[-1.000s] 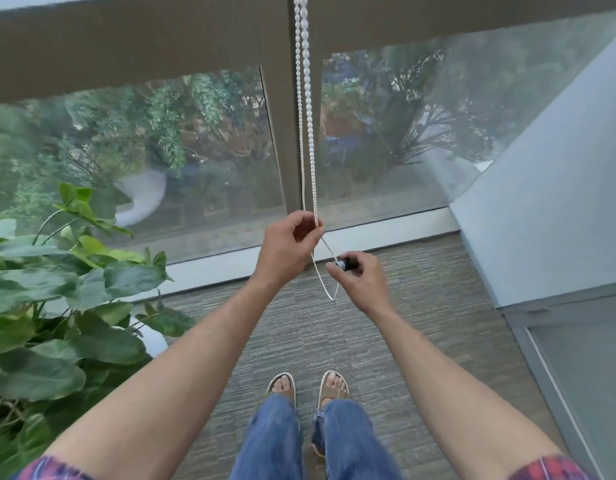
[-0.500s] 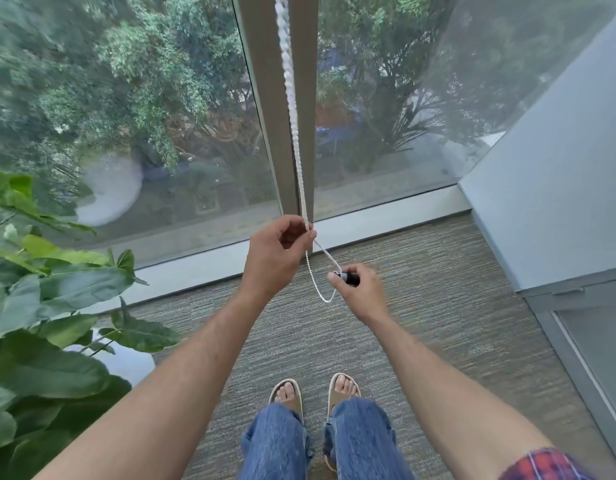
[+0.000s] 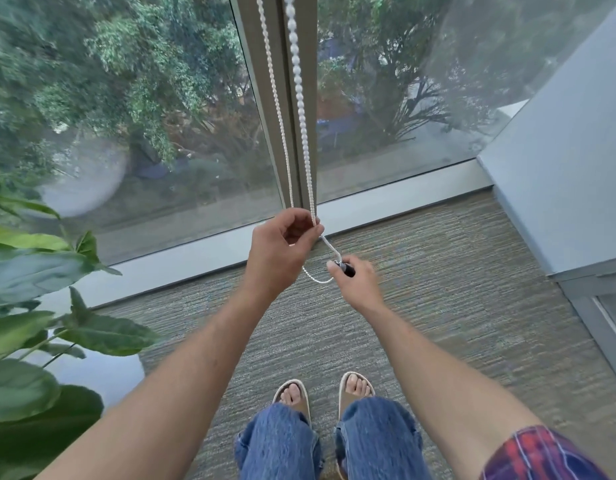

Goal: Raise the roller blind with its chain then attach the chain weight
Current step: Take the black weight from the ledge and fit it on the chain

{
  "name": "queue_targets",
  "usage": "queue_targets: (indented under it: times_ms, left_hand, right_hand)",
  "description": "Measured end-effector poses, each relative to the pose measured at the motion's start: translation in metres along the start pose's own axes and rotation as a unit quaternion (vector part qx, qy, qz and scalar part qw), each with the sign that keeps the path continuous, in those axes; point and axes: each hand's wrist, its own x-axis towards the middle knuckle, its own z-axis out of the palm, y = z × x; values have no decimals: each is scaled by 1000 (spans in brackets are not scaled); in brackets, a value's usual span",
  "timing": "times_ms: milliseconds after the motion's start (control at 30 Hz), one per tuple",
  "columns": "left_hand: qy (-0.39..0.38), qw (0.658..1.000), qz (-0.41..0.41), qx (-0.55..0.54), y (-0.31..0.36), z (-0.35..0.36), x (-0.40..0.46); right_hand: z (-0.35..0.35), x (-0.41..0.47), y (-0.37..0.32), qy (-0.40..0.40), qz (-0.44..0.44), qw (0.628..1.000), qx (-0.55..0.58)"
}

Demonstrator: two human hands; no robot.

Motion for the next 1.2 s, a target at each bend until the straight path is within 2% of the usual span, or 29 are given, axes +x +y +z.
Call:
queue_targets:
  times_ms: [100, 333, 500, 733, 1033, 1200]
  left_hand:
    - [1, 1000, 15, 8, -13, 2, -3]
    - [0, 999, 32, 1, -30, -3, -2]
    - [-2, 999, 43, -5, -41, -3, 2]
    - [-11, 997, 76, 11, -62, 4, 6]
    - [-15, 997, 73, 23, -76, 12, 5]
    - [-24, 998, 45, 25, -69, 11, -1]
  right_hand:
    - [14, 10, 9, -11, -3, 1000, 5]
    - [51, 26, 35, -41, 68, 995, 65]
    - [77, 36, 49, -69, 145, 979, 123]
    - [101, 48, 58, -83, 195, 956, 201]
    - [104, 49, 44, -111, 164, 954, 226]
    - [87, 38, 28, -133, 111, 969, 173]
